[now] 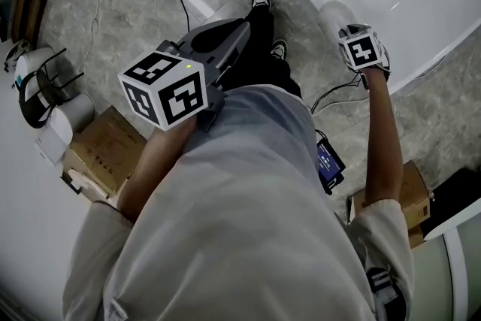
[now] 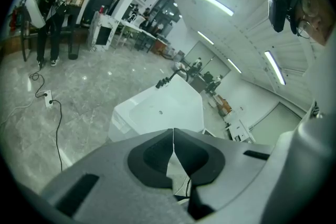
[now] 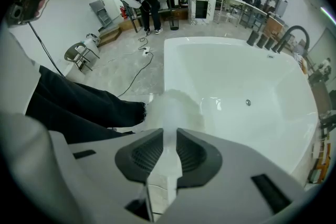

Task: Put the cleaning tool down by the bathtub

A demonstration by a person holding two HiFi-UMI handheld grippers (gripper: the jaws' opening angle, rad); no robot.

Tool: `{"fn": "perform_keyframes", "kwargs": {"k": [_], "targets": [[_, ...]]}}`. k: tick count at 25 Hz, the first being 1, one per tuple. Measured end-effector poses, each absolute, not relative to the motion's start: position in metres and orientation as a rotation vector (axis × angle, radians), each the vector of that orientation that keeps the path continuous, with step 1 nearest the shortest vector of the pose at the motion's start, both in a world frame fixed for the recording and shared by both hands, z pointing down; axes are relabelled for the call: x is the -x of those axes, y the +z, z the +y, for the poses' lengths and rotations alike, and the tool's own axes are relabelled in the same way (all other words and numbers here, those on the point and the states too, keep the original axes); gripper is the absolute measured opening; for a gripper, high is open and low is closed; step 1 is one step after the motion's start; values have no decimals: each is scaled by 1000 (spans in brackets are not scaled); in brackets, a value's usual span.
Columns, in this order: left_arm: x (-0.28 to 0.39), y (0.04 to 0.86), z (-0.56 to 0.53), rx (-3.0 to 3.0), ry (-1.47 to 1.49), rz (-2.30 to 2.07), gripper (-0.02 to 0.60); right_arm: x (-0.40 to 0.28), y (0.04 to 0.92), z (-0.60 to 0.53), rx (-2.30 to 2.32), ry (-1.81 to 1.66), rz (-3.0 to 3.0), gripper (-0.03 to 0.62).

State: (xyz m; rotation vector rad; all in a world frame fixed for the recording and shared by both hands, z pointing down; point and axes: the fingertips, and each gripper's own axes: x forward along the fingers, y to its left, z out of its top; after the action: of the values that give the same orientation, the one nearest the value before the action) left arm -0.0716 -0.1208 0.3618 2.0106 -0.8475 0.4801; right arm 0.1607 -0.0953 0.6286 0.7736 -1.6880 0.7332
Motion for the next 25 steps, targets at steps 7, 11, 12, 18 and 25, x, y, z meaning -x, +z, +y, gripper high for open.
{"fn": "perform_keyframes", "kwargs": {"k": [7, 11, 12, 18, 25], "targets": [[73, 359, -120, -2008, 471, -852, 9, -162, 626, -98, -762, 710, -1688, 69], [74, 359, -119, -2007, 471, -851, 9, -157, 623, -100, -719, 645, -1690, 69], [74, 359, -119, -2007, 471, -851, 9, -156, 623, -101, -707, 623, -1689, 69], [73, 360, -118, -2003, 467, -847, 9, -158, 624, -104, -712, 605, -1676, 69], [73, 362, -118, -2000, 466, -842, 9, -155, 627, -107, -695, 605, -1668, 69]]}}
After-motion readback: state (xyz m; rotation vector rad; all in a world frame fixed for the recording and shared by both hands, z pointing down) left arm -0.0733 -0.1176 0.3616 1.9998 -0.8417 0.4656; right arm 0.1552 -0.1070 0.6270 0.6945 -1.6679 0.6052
